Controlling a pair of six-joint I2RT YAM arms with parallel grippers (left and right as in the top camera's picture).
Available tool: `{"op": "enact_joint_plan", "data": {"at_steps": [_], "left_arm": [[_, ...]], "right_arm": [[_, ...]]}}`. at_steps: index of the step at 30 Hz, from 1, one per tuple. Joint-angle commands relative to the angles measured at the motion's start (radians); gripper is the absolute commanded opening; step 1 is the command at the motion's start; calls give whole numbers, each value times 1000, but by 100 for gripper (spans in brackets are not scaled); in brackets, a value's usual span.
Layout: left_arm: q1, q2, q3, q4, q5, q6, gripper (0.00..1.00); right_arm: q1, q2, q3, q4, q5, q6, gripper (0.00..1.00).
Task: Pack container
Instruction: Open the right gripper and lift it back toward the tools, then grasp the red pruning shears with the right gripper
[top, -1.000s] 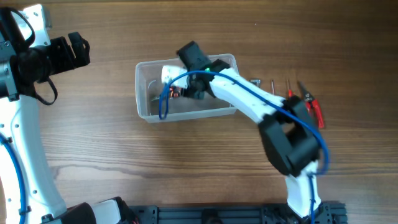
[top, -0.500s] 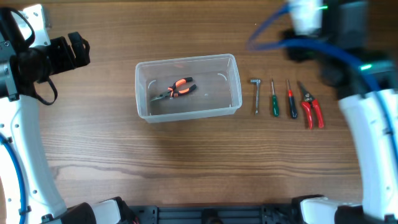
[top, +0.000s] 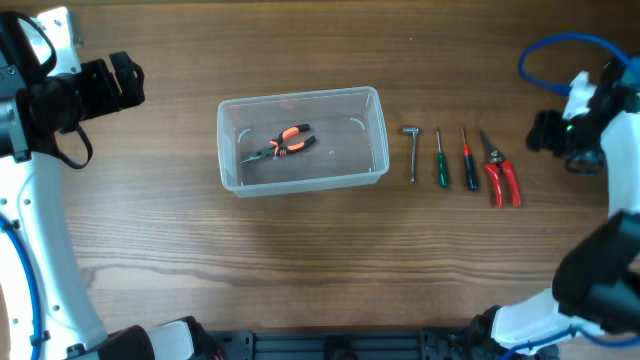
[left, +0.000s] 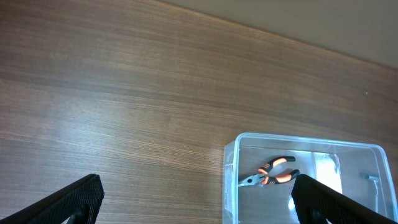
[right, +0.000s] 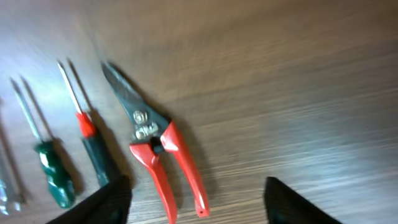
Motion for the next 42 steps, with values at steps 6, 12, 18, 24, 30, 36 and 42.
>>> {"op": "enact_joint_plan", "data": {"at_steps": [6,12,18,24,30,36,42], "left_arm": [[6,6,5,-1,1,-2,100],[6,6,5,-1,1,-2,100],[6,6,5,-1,1,-2,100],[5,6,5,-5,1,-2,100],[6,6,5,-4,1,-2,100],[6,6,5,-5,1,-2,100],[6,6,5,-5,1,-2,100]], "right_arm": [[85,85,-47,-8,-39,-84,64],[116,85,-48,-36,-39,-136,62],[138,85,-49,-49,29,-190,58],[138,85,-49,-47,54,-214,55],[139,85,-68,-27,73,-238,56],[142,85,-186,42,51,-235,56],[154,85,-251,98,51,-234,56]]}}
